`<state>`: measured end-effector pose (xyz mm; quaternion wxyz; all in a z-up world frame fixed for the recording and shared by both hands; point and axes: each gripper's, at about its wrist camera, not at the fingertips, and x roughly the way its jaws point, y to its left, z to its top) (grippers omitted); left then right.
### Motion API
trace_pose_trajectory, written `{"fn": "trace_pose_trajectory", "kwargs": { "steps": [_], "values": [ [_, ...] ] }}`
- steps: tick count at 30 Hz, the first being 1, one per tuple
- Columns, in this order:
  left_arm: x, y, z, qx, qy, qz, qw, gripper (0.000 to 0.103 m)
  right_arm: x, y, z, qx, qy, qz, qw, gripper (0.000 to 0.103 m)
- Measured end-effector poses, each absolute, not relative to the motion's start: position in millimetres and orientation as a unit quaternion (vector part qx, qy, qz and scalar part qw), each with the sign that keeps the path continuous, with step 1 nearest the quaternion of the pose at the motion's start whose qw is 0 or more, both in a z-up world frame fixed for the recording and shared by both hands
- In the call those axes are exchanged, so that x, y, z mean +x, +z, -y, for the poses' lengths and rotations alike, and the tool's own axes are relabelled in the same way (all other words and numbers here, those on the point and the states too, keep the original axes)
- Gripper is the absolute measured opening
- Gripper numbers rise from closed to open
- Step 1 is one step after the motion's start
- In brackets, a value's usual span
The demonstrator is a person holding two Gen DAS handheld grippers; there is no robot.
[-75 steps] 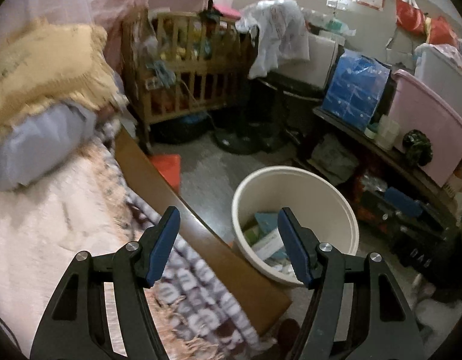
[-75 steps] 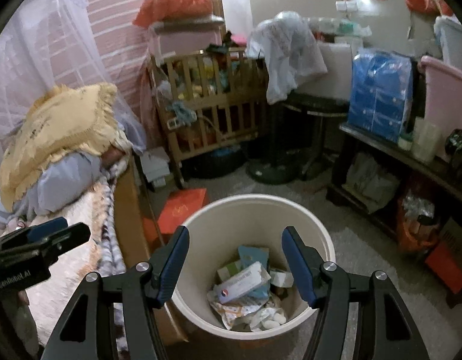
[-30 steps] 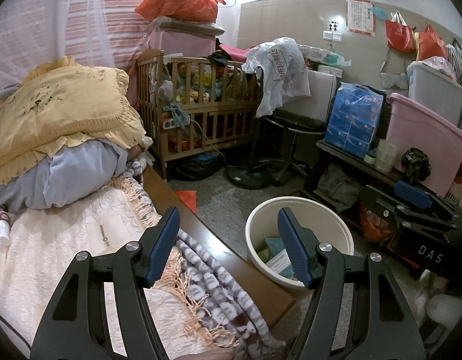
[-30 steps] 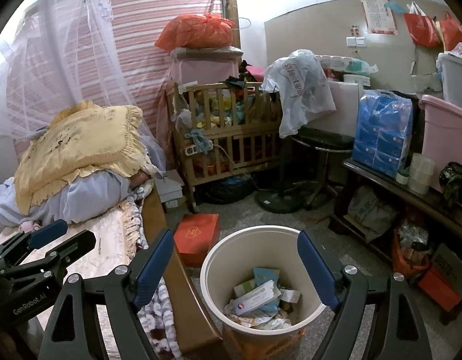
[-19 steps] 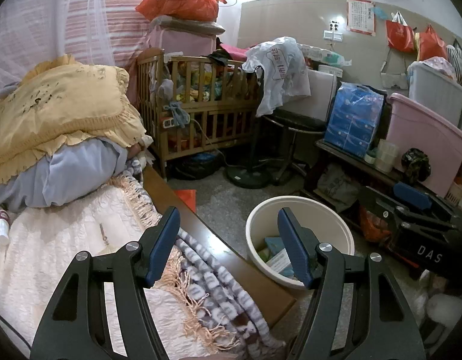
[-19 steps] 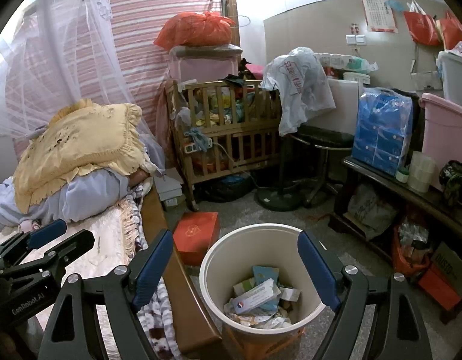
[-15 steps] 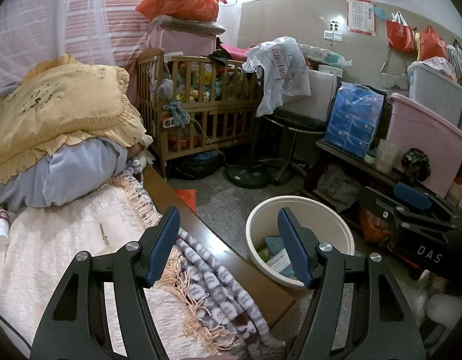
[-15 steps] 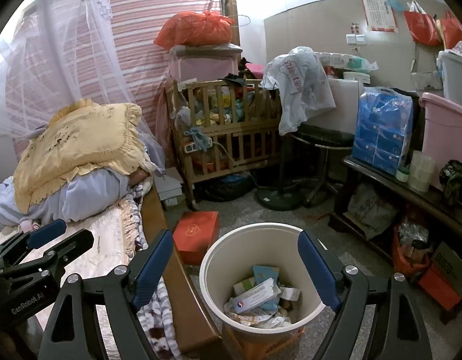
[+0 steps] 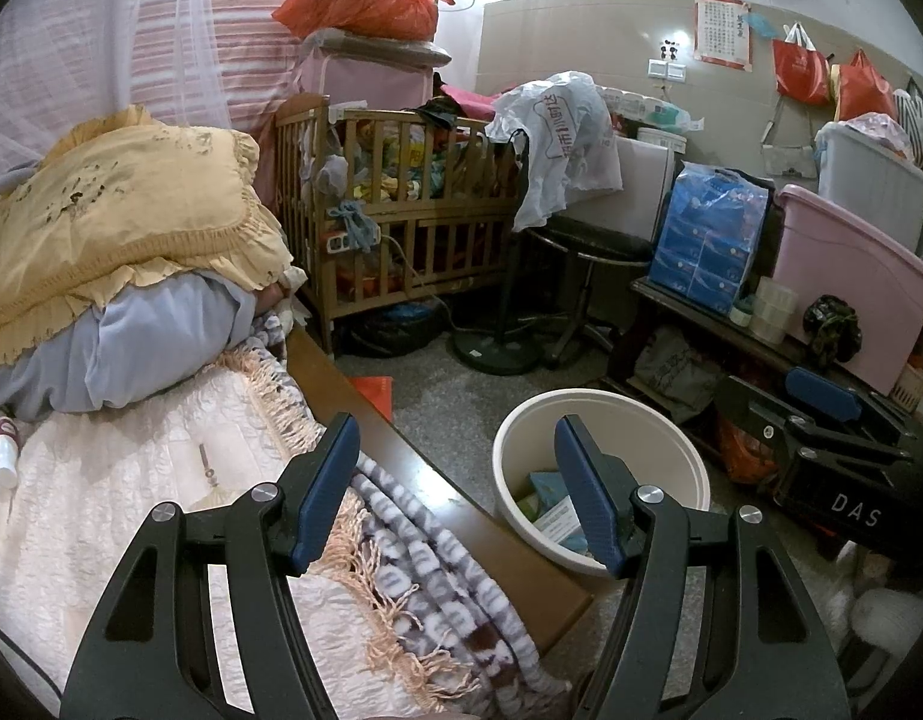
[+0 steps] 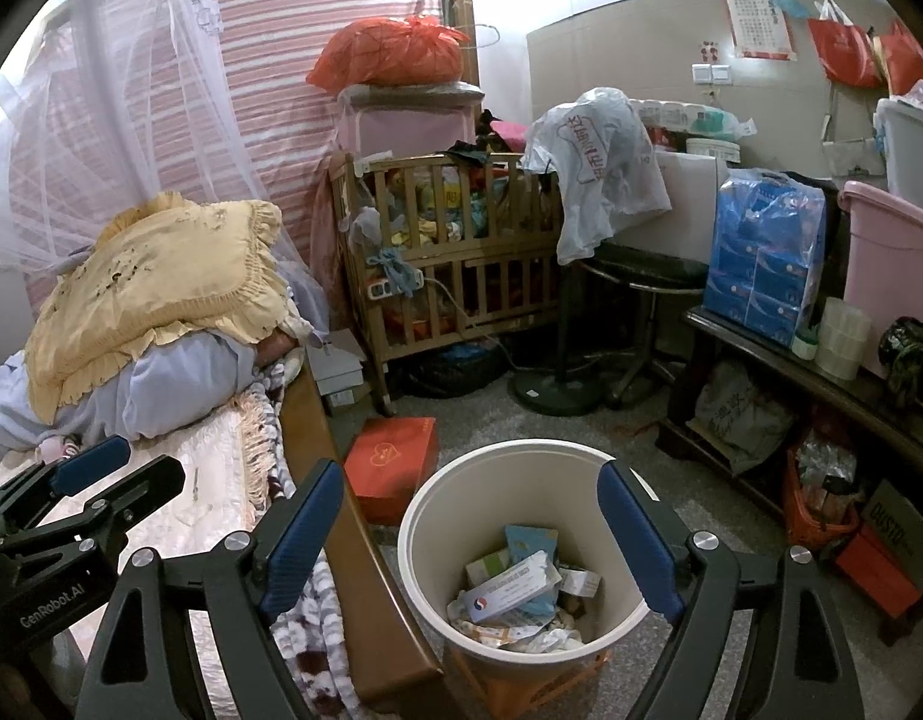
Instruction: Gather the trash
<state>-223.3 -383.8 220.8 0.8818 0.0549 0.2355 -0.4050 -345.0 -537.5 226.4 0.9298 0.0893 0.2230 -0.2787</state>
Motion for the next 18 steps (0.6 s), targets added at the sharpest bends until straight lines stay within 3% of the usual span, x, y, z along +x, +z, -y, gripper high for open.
{"fn": "trace_pose_trajectory", "kwargs": {
  "steps": [18],
  "values": [
    [-222.4,218.4,380.5,0.052,-0.404,-0.238,0.882,0.067,-345.3,218.5,538.5,0.089,-0.277,-0.23,0.929,0.086]
  ]
}}
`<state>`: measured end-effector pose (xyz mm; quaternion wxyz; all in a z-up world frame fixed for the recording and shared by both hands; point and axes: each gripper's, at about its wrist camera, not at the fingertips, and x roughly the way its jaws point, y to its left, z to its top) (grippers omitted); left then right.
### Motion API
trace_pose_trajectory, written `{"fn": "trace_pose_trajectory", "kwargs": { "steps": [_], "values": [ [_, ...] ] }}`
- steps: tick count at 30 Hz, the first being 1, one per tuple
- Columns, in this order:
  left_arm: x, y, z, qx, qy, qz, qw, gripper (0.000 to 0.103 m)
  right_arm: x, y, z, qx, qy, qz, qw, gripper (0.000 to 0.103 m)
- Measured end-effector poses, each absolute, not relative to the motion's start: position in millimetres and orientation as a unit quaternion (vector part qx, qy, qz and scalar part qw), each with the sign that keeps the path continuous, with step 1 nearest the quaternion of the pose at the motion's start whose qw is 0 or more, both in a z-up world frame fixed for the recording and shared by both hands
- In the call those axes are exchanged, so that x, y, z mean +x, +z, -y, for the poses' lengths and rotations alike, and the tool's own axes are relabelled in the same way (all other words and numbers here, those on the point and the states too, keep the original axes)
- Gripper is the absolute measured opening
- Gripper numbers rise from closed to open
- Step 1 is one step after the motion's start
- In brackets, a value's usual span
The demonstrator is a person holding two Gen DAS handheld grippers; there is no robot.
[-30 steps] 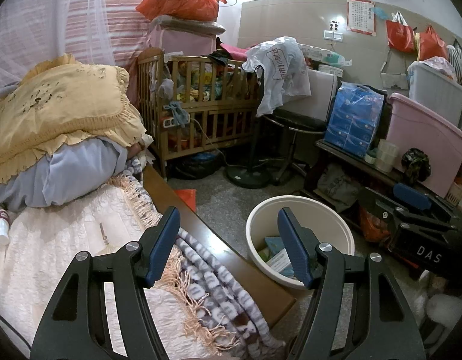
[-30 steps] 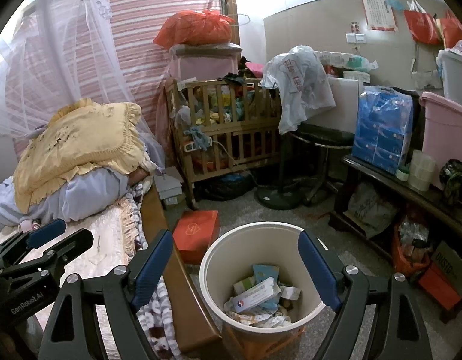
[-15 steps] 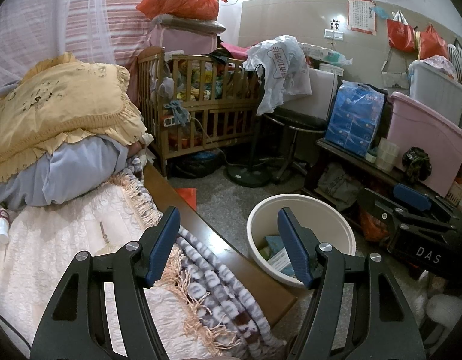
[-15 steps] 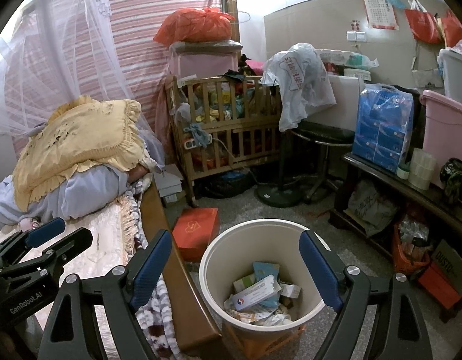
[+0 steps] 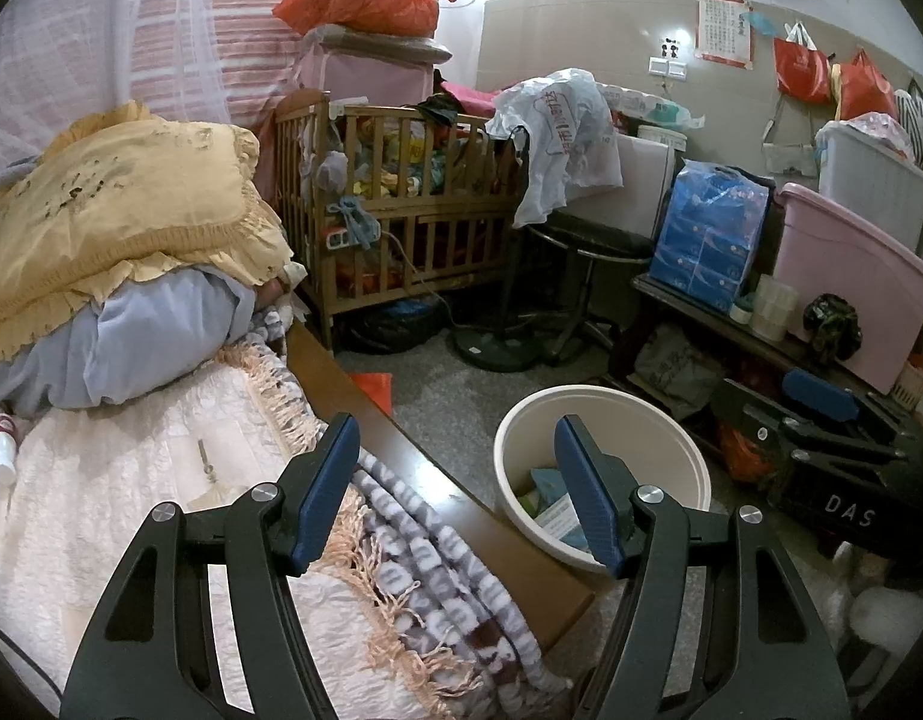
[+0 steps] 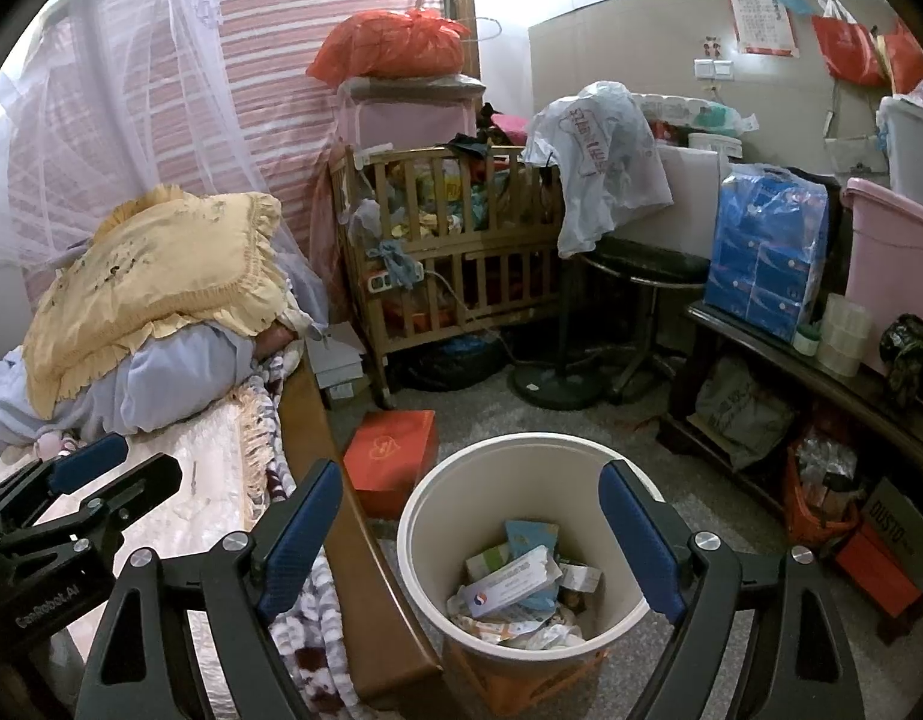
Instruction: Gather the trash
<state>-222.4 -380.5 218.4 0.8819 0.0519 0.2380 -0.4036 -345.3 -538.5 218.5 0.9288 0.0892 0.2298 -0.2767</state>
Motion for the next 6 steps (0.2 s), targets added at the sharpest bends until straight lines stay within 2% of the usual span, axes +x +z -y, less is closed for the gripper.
{"fn": "trace_pose_trajectory", "kwargs": {
  "steps": [6],
  "values": [
    [-214.6,206.9,366.9,0.047,-0.398,-0.243,0.883,0.067,-335.7,211.0,531.6,0.084,-0.267,-0.24,0.929,0.086]
  ]
}}
